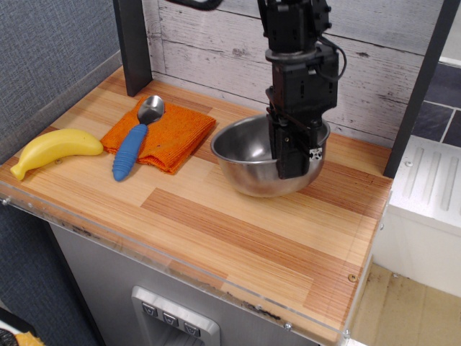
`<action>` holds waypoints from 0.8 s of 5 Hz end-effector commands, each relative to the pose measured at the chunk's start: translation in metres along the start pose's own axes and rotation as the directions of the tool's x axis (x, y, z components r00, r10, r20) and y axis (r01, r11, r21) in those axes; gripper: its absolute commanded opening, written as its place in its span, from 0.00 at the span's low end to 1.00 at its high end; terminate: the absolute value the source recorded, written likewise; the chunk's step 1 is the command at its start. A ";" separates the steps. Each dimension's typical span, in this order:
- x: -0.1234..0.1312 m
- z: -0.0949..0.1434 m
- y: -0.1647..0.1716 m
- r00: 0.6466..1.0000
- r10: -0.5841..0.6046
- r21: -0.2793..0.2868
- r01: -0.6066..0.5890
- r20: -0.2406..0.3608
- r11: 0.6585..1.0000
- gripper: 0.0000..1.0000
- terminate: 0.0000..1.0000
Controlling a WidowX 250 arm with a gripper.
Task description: Move the pot right side of the table
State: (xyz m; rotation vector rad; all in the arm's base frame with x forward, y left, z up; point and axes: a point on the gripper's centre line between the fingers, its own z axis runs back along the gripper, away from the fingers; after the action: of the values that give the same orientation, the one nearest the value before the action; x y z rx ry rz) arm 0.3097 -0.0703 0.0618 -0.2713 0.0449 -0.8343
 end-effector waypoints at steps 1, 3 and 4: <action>-0.001 0.008 -0.012 0.994 -0.107 -0.034 0.108 0.036 0.994 1.00 0.00; -0.020 0.087 0.001 0.988 0.001 0.041 -0.008 0.156 0.999 1.00 0.00; -0.045 0.129 0.021 0.963 0.256 0.155 -0.267 0.088 0.951 1.00 0.00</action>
State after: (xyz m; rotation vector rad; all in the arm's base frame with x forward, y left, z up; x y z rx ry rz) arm 0.3222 0.0042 0.1585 -0.1418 0.0052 -0.5420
